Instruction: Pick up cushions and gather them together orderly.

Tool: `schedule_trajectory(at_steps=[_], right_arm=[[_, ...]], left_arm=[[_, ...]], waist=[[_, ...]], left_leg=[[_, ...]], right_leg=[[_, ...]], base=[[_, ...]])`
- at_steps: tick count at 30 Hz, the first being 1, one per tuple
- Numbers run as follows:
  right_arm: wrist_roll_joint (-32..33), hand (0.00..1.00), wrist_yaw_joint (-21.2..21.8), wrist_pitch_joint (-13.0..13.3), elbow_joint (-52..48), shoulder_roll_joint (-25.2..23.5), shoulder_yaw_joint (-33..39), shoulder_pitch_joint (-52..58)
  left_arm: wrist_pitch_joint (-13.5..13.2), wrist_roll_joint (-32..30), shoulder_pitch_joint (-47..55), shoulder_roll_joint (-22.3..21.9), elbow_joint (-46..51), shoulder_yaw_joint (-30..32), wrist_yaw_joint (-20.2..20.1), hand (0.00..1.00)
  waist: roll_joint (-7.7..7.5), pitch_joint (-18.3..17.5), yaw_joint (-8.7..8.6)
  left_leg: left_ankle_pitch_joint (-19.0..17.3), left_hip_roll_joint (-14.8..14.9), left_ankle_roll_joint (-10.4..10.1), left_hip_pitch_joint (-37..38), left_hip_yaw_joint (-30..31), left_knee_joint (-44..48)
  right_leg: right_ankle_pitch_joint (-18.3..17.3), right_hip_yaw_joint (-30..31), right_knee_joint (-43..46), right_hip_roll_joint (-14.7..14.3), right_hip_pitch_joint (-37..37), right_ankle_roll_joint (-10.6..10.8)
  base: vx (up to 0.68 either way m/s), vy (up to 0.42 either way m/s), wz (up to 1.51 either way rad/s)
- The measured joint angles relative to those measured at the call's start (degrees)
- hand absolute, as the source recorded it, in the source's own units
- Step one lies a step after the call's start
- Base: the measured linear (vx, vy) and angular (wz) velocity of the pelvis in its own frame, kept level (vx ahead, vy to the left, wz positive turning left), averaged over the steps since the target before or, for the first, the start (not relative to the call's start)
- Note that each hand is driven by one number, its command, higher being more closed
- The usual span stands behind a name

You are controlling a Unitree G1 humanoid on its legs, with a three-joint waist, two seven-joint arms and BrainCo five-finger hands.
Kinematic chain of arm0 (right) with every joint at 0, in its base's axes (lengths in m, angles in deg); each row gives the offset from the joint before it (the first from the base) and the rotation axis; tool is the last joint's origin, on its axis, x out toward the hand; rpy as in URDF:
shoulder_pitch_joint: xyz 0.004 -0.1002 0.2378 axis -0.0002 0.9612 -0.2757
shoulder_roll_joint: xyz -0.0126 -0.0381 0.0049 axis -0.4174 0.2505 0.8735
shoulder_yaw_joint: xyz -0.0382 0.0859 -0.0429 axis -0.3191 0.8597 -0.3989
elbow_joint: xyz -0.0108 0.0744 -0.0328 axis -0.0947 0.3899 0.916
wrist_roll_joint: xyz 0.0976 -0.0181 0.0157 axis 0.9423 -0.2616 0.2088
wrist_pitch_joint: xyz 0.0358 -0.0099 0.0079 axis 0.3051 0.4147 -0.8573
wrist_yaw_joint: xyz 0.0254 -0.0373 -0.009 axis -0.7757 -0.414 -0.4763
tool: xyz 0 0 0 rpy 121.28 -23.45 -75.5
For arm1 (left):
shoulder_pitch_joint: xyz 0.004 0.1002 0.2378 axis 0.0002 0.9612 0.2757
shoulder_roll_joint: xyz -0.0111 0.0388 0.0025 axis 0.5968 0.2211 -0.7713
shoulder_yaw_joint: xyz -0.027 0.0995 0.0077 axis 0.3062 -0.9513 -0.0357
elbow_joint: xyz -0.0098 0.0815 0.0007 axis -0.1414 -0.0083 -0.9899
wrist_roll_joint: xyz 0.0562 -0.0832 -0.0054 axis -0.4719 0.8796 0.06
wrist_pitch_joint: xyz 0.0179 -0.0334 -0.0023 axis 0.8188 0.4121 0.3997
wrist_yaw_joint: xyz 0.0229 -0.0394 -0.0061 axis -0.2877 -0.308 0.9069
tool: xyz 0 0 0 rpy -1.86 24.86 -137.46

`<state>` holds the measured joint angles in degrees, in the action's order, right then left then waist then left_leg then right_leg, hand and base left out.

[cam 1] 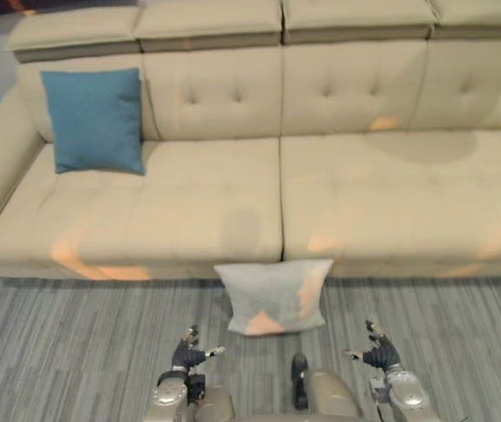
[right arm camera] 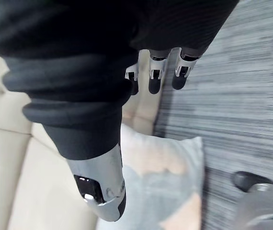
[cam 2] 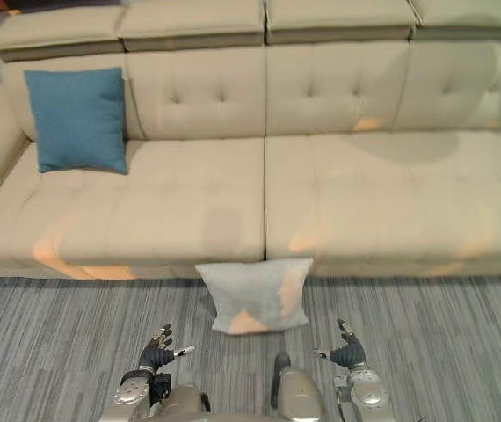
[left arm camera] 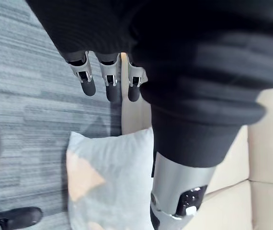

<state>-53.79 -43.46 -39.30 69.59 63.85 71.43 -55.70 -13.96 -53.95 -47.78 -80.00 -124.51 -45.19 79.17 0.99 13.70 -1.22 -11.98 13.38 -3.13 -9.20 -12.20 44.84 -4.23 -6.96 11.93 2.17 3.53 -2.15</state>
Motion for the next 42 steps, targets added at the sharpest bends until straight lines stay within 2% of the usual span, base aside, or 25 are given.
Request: schedule_trajectory(at_steps=[1, 2, 3, 4, 5, 6, 9, 12, 13, 15, 18, 21, 23, 25, 27, 32, 39, 40, 41, 42], right_arm=[[0.0, 0.0, 0.0, 0.1, 0.2, 0.0, 0.1, -0.6], [0.1, 0.0, 0.0, 0.4, 0.9, 0.0, 0.3, -1.3], [0.4, 0.0, -0.1, 0.5, 1.8, 0.1, 0.4, -1.4], [0.4, 0.0, -0.2, 0.5, 2.4, 0.3, 0.5, -1.4], [0.4, 0.0, -0.8, 0.3, 4.4, 0.1, 0.6, -2.2], [0.4, 0.0, -1.2, 0.3, 4.8, -0.2, 0.5, -2.0], [0.4, 0.0, -2.1, 0.3, 5.3, -0.2, 0.5, -2.9], [0.4, 0.0, -4.0, 0.3, 5.9, -0.2, 0.6, -6.0], [0.5, 0.0, -5.0, 0.4, 5.7, -0.1, 0.6, -8.3], [0.7, 0.0, -5.7, 0.4, 5.4, -0.1, 0.7, -9.4], [2.4, 0.0, -7.9, 0.6, 3.6, 0.1, 1.9, -12.8], [4.4, 0.0, -10.5, 0.7, 3.7, 1.3, 2.4, -19.6], [4.8, 0.0, -11.5, 0.6, 4.1, 1.9, 3.1, -24.9], [5.3, 0.0, -12.7, 0.5, 4.9, 2.5, 3.5, -29.1], [6.8, 0.0, -13.8, 0.5, 5.0, 4.0, 4.5, -36.8], [9.7, 0.0, -15.8, 0.7, 6.9, 7.4, 4.3, -52.9], [13.7, 0.0, -19.4, 0.6, 9.8, 7.7, 2.4, -64.9], [14.2, 1.0, -20.2, 0.6, 9.8, 7.1, 1.6, -66.5], [14.2, 1.0, -20.6, 0.6, 9.7, 6.5, 1.5, -68.0], [14.3, 1.0, -21.1, 0.6, 9.7, 6.2, 1.5, -68.6]], left_arm=[[0.0, 0.0, -0.1, 0.0, 0.2, -0.3, 0.0, 0.0], [0.0, 0.0, -0.4, -0.1, 0.2, -0.8, 0.0, 0.0], [0.0, 0.0, -0.4, 0.0, 0.1, -1.5, 0.1, 0.0], [0.0, 0.0, -0.2, -0.1, 0.1, -1.9, 0.1, 0.0], [0.1, 0.0, -0.8, 0.3, -0.4, -2.0, 0.1, 0.0], [0.0, 0.0, -1.1, 1.0, -0.4, -1.9, 0.2, 0.0], [0.0, 0.4, -2.3, 2.3, -0.4, -1.8, 0.4, 0.0], [0.0, 1.0, -4.1, 3.8, 0.0, -1.7, 1.2, 0.0], [-0.1, 1.7, -6.0, 5.0, 1.7, -1.4, 2.5, 0.0], [-0.5, 2.2, -7.4, 5.8, 2.5, -1.3, 3.1, 0.0], [-1.4, 4.3, -13.3, 6.8, 2.9, 0.8, 5.1, 0.0], [-2.3, 7.3, -19.6, 6.9, 2.8, 4.5, 7.5, 0.0], [-2.3, 8.6, -24.0, 6.9, 2.7, 6.7, 8.4, 0.0], [-2.3, 9.5, -27.7, 6.8, 2.7, 7.7, 9.3, 0.0], [-2.4, 10.1, -33.4, 7.1, 3.6, 8.3, 10.3, 0.0], [-2.4, 10.1, -41.8, 7.1, 4.8, 8.8, 11.7, 0.0], [-2.4, 12.5, -51.8, 6.9, 5.2, 4.6, 14.0, 0.0], [-2.4, 13.1, -53.3, 6.8, 5.2, 4.2, 14.2, 0.0], [-2.4, 13.4, -54.6, 6.6, 5.2, 3.6, 14.4, 0.0], [-2.4, 13.5, -55.3, 6.6, 5.2, 3.1, 14.4, 1.0]], waist=[[0.31, -0.1, 0.24], [0.44, 0.0, 0.55], [1.3, -0.2, 0.54], [2.2, -0.3, 0.52], [2.58, 0.3, 0.53], [1.43, 0.4, 0.52], [-0.15, 1.3, 0.62], [-0.46, 2.9, 0.55], [-0.32, 4.9, 0.75], [-0.22, 5.7, 1.13], [-0.42, 8.8, 2.15], [-0.61, 10.8, 2.03], [-0.52, 13.6, 2.11], [-0.59, 14.1, 2.07], [-0.64, 16.6, 2.29], [-0.62, 17.5, 2.39], [-0.52, 17.6, 2.34], [-0.51, 17.6, 2.16], [-0.51, 17.6, 2.13], [-0.48, 17.7, 2.13]], left_leg=[[-0.1, -0.5, 0.0, -1.0, 0.0, -3.4], [0.2, -2.0, -0.3, -2.1, 0.6, -12.0], [2.8, -3.7, -2.4, -1.7, 1.9, -22.4], [6.3, -3.9, -2.5, -1.6, 2.7, -26.4], [8.0, -4.3, -2.3, -0.8, 2.8, -27.9], [7.7, -5.6, -1.8, -0.5, 2.5, -29.2], [7.2, -6.7, -1.0, -1.7, 0.0, -29.9], [5.5, -7.4, 0.7, -5.2, -2.0, -26.2], [4.3, -6.7, 1.3, -8.5, -2.1, -21.6], [2.8, -6.0, 1.4, -10.7, -2.1, -18.8], [-0.7, -4.2, 1.5, -18.0, -1.9, -11.7], [-2.9, -2.8, 2.1, -31.1, -1.1, -3.7], [-2.7, -2.1, 2.6, -37.4, -0.4, -0.2], [-2.9, -1.6, 2.8, -43.7, 0.1, 3.2], [-3.1, -1.2, 3.2, -51.3, 0.9, 7.7], [-4.0, 1.0, 4.5, -65.4, 1.3, 17.4], [-4.3, 2.9, 4.4, -74.6, 1.2, 22.0], [-4.2, 3.7, 4.4, -75.5, 0.8, 22.4], [-4.2, 3.9, 4.4, -76.2, 0.7, 22.7], [-4.1, 4.0, 4.4, -76.4, 0.6, 22.9]], right_leg=[[0.0, 0.3, -0.3, 0.0, -0.2, 0.1], [-0.3, 1.1, -0.3, 0.0, -0.1, 0.6], [-0.9, 1.5, -0.1, -0.3, -0.1, 1.5], [-1.3, 1.7, 0.0, -1.0, -0.1, 2.1], [-2.2, 2.7, 0.8, -1.3, 0.0, 3.2], [-2.7, 3.6, 1.0, -0.3, 0.8, 4.0], [-4.2, 5.8, 4.1, 1.4, 4.6, 5.4], [-5.8, 7.5, 8.3, 2.7, 9.2, 6.5], [-6.2, 8.3, 11.1, 2.6, 11.8, 6.5], [-7.0, 8.4, 12.9, 2.3, 13.7, 6.6], [-9.5, 8.6, 19.9, 2.0, 21.1, 6.4], [-11.0, 8.8, 27.9, 1.7, 34.2, 6.4], [-11.1, 8.7, 31.5, 1.3, 40.2, 6.4], [-11.6, 8.7, 35.0, 1.1, 46.4, 6.4], [-12.5, 8.7, 40.3, 1.1, 54.1, 6.4], [-14.0, 9.2, 50.8, 0.5, 68.9, 6.4], [-14.3, 8.7, 56.7, 1.0, 78.4, 6.6], [-14.3, 8.7, 57.1, 1.0, 79.3, 6.5], [-14.2, 8.7, 57.4, 1.0, 80.0, 6.4], [-14.0, 8.7, 57.5, 1.0, 80.2, 6.1]], base=[[0.24, 0.032, -0.23], [0.28, 0.08, -0.3], [0.22, 0.078, -0.29], [0.2, 0.143, -0.33], [0.2, 0.124, -0.27], [0.23, 0.15, -0.24], [0.09, 0.086, -0.27], [0.03, 0.095, -0.22], [-0.01, 0.085, -0.19], [-0.04, 0.045, -0.09], [-0.15, 0.044, -0.08], [-0.2, 0.026, -0.04], [-0.14, 0.003, -0.02], [-0.09, -0.007, 0.01], [-0.09, -0.018, 0.04], [-0.12, -0.051, -0.06], [-0.11, -0.032, 0.04], [-0.05, -0.007, 0.08], [-0.05, -0.006, 0.03], [-0.03, 0.013, -0.06]])
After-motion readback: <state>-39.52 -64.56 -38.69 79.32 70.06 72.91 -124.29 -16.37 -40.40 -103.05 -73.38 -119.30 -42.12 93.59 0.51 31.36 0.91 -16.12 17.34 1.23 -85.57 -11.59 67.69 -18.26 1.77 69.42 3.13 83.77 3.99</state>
